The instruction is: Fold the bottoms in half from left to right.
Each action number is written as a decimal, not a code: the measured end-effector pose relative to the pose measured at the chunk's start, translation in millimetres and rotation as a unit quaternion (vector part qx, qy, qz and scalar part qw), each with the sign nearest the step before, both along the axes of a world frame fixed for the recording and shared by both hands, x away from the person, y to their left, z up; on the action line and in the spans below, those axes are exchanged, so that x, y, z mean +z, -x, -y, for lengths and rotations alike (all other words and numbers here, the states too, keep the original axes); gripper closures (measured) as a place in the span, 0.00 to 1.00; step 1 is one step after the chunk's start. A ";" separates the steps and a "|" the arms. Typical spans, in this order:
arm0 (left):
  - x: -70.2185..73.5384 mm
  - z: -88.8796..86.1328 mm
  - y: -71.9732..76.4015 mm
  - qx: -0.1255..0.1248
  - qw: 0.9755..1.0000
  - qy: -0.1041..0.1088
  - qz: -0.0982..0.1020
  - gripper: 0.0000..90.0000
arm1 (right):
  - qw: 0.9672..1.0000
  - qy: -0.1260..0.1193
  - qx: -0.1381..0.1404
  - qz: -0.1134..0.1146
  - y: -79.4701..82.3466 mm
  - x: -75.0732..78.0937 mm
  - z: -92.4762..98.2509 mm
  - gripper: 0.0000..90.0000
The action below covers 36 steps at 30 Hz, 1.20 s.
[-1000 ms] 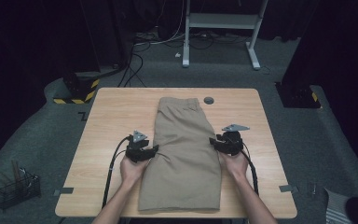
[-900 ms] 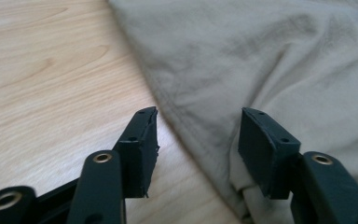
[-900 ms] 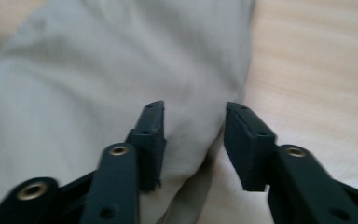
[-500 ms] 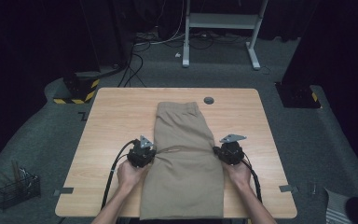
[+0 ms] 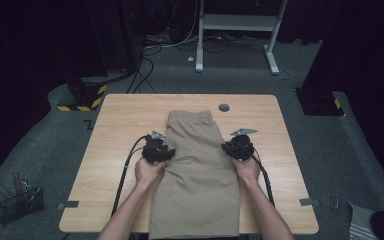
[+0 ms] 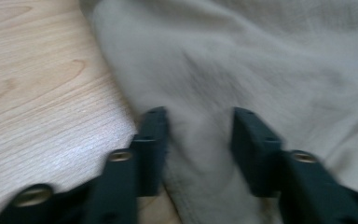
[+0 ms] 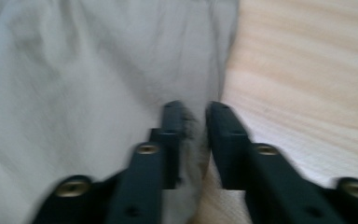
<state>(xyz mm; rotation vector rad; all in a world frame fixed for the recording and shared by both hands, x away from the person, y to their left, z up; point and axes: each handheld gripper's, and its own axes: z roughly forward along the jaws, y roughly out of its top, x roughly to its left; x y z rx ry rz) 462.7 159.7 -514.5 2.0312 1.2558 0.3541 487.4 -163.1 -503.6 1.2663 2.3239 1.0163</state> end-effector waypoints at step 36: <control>13.7 8.2 -24.6 0.012 0.999 -0.023 0.035 0.83 | 0.999 0.032 -0.017 0.015 -3.8 -3.0 1.5 0.94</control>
